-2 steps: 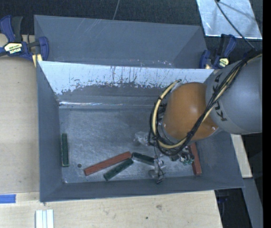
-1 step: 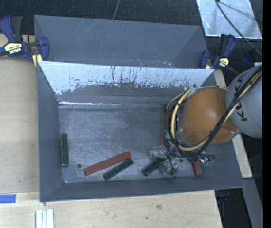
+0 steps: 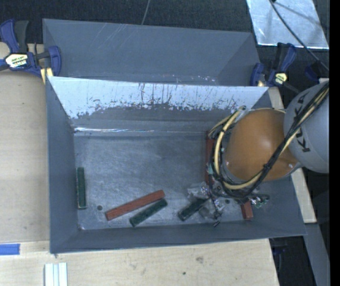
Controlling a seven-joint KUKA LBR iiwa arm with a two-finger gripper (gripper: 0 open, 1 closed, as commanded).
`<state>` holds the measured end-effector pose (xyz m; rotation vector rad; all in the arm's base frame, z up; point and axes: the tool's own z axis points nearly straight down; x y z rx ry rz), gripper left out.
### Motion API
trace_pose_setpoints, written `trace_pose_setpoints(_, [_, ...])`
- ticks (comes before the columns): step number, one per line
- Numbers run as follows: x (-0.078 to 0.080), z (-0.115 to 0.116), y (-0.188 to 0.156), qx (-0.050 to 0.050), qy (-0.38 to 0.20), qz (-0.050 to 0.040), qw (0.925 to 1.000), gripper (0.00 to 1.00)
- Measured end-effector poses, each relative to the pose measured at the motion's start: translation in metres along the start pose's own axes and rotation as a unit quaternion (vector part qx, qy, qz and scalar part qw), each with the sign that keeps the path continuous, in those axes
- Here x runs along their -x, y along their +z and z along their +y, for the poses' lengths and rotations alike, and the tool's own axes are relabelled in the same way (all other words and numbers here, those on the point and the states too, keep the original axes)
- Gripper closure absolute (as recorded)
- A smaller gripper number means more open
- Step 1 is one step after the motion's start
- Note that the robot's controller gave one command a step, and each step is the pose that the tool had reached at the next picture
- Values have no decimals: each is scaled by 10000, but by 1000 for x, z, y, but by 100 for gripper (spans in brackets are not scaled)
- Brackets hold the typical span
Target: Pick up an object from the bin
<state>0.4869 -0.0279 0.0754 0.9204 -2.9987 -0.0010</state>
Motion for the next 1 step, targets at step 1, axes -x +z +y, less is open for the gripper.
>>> trace_pose_setpoints(1, [44, 17, -167, -27, 6, -55, 10000, 100])
